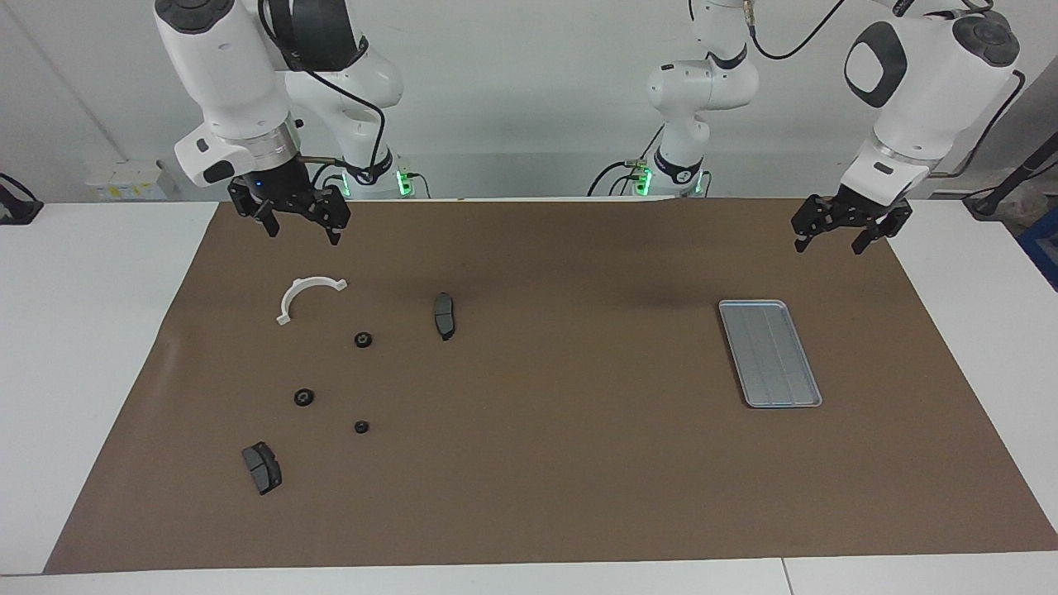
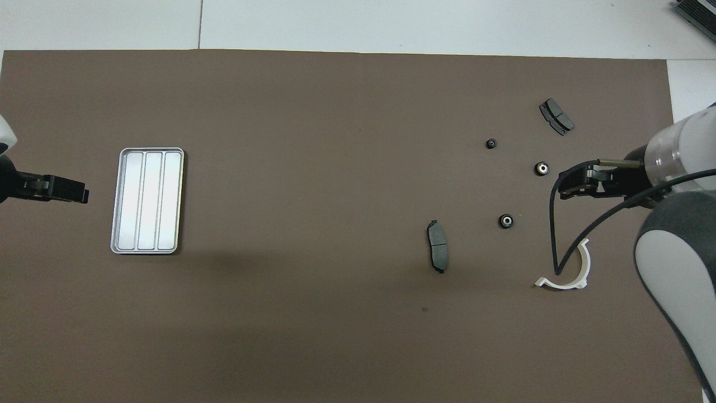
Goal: Pick bearing gear from pile to tray
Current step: 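Grasp a small black bearing from the pile with the right gripper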
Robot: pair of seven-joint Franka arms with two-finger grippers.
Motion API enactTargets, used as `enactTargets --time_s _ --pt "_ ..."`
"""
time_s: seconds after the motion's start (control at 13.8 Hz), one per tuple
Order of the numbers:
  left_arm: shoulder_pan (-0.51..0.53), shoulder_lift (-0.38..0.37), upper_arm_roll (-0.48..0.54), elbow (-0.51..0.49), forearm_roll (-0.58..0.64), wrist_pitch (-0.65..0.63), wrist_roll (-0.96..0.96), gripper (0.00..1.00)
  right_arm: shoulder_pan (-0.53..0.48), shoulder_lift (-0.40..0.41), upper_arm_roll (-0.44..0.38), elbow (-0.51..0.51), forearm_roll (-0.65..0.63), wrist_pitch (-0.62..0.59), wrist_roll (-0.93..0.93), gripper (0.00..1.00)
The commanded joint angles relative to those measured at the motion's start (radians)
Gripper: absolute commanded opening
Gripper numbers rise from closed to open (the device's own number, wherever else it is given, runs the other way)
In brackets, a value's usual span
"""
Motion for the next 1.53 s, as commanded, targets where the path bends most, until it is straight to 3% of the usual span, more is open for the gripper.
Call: enactTargets --time_s 0.0,0.51,0.8,1.02,1.45 --pt "0.000 -0.027 0.000 -0.026 0.018 -0.003 -0.005 1.00 -0.013 -0.028 0.001 -0.033 0.027 0.023 -0.029 1.00" --pt "0.000 -0.027 -0.001 -0.026 0.018 -0.003 -0.005 1.00 -0.045 -0.025 0.000 -0.033 0.033 0.034 -0.032 1.00" --pt "0.000 -0.027 0.000 -0.026 0.018 -0.003 -0.005 1.00 -0.065 -0.014 0.000 -0.093 0.035 0.148 -0.070 1.00" --pt "-0.001 -0.027 -0.001 -0.026 0.018 -0.003 -0.005 1.00 -0.102 0.047 0.000 -0.131 0.035 0.267 -0.143 1.00" --pt "-0.003 -0.027 -0.001 -0.026 0.018 -0.003 -0.005 1.00 -0.142 0.251 -0.002 -0.139 0.035 0.491 -0.175 1.00"
